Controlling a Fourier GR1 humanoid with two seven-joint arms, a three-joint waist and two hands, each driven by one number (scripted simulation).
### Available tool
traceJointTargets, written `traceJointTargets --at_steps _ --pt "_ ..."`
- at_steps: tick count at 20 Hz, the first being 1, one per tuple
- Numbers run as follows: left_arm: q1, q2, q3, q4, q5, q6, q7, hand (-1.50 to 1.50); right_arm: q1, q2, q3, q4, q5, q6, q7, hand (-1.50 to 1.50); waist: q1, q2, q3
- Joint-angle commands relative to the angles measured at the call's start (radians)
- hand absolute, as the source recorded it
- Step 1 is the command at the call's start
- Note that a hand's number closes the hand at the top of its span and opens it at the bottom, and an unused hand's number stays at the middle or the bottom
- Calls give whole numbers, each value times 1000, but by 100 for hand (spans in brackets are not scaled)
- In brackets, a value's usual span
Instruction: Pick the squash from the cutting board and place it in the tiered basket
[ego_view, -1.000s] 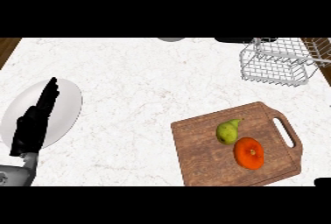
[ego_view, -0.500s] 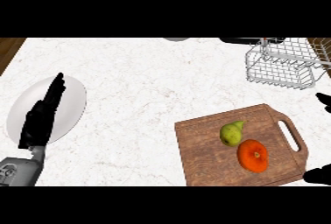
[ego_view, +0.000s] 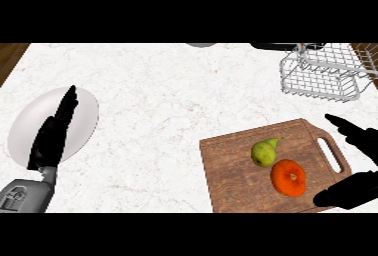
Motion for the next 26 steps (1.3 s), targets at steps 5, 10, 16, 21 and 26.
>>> traceJointTargets --at_steps 5,10,16,21,26 --pt "-57 -13 31 1 -33 -24 67 0 -20 79 66 -36 91 31 153 -150 -11 -2 0" --pt "60 -26 43 -64 -34 -43 16 0 36 81 75 -54 183 60 117 -150 -6 -3 1" --pt "55 -17 99 -15 -33 -82 -60 0 13 124 101 -90 272 64 187 -150 -8 -2 0" --pt "-1 -29 118 26 -40 -110 -19 0 14 161 96 -77 299 114 186 -150 -13 -2 0" --pt "3 -74 82 -39 -89 -71 56 0 11 225 119 25 345 110 158 -150 -8 -1 1"
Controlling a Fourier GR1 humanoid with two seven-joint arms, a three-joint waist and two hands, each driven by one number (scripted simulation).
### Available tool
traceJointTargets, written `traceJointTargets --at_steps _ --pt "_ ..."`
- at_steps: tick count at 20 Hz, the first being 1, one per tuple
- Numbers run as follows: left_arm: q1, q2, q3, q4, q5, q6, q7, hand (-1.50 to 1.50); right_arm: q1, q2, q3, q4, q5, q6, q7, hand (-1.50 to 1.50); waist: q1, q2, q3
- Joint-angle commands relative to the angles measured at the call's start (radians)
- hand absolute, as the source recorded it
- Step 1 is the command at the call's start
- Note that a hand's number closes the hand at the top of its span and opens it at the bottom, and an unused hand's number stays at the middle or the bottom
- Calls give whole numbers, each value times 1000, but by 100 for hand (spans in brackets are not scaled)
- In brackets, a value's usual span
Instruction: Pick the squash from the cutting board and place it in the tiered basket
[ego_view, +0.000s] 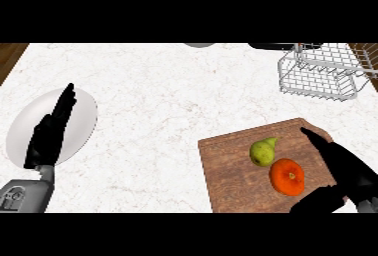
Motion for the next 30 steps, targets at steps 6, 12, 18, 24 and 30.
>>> traceJointTargets --at_steps 6,12,18,24,30 --pt "36 -35 -2 -32 -40 -6 -6 0 41 107 30 86 103 15 66 -150 1 0 0" --pt "-18 -56 34 2 -56 -18 12 0 50 161 -12 83 120 63 53 -150 -3 1 0" --pt "1 -13 92 -36 -13 -94 30 0 -46 238 -9 174 122 117 83 -150 3 1 0" --pt "16 -47 92 -35 -63 -80 8 0 82 288 -3 187 178 94 -14 -150 -3 0 0" --pt "22 -57 83 -17 -67 -85 -10 0 15 253 109 284 210 215 -151 150 6 2 0"
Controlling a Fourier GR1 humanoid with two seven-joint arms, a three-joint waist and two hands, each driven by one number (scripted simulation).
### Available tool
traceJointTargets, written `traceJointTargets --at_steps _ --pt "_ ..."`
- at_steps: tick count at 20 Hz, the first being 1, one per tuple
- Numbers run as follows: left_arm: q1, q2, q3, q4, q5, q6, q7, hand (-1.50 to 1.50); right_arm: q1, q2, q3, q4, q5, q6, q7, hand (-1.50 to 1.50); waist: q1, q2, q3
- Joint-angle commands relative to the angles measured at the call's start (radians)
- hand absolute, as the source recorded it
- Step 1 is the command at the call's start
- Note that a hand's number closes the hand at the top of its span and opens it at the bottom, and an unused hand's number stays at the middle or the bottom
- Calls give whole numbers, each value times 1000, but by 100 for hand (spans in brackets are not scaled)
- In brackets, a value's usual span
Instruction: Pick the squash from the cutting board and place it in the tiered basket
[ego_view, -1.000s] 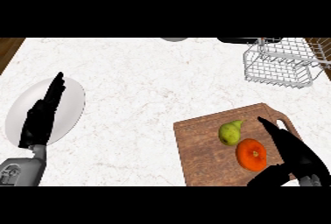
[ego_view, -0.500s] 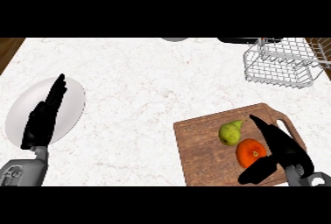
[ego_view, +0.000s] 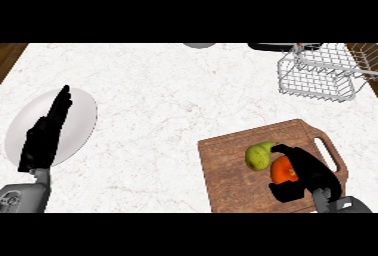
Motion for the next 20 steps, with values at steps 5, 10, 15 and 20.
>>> traceJointTargets --at_steps 5,10,15,20 --pt "-45 -37 2 25 -33 12 16 0 -27 85 61 47 105 50 -13 150 -2 7 10" --pt "10 -50 -7 -23 -54 21 16 0 73 56 -78 -162 -11 59 37 150 -8 4 9" --pt "2 -24 13 25 -32 -34 -37 0 -253 258 35 9 196 -22 143 150 25 11 8" --pt "-42 -52 -12 -1 -53 -9 21 0 -486 419 60 246 411 -201 50 150 43 14 9"
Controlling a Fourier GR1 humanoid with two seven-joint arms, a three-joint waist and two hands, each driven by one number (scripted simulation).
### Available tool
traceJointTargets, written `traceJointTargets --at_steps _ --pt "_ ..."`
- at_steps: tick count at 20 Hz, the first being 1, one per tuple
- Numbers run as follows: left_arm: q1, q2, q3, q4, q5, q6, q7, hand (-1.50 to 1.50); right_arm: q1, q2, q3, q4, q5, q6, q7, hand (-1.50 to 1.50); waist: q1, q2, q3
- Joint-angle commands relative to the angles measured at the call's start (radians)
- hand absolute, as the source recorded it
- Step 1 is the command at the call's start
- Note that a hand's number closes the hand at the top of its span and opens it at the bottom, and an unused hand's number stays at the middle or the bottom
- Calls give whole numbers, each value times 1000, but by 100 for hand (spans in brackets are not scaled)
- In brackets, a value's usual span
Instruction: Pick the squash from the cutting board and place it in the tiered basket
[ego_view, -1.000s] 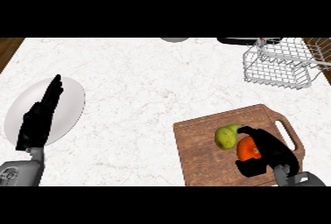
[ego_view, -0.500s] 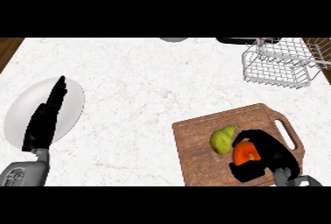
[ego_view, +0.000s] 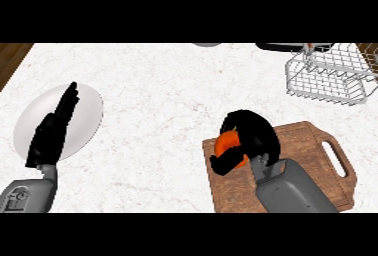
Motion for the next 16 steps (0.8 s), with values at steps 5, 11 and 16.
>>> traceJointTargets --at_steps 5,11,16 --pt "-5 -7 9 19 2 2 -9 0 -291 146 -63 130 291 -327 20 150 -8 -2 1" --pt "44 -5 12 12 -2 -5 -49 0 -462 118 -146 107 418 -322 61 150 -26 -7 1" --pt "8 -18 17 19 -18 17 -16 0 -574 -7 -238 72 426 -137 72 150 -39 -10 2"
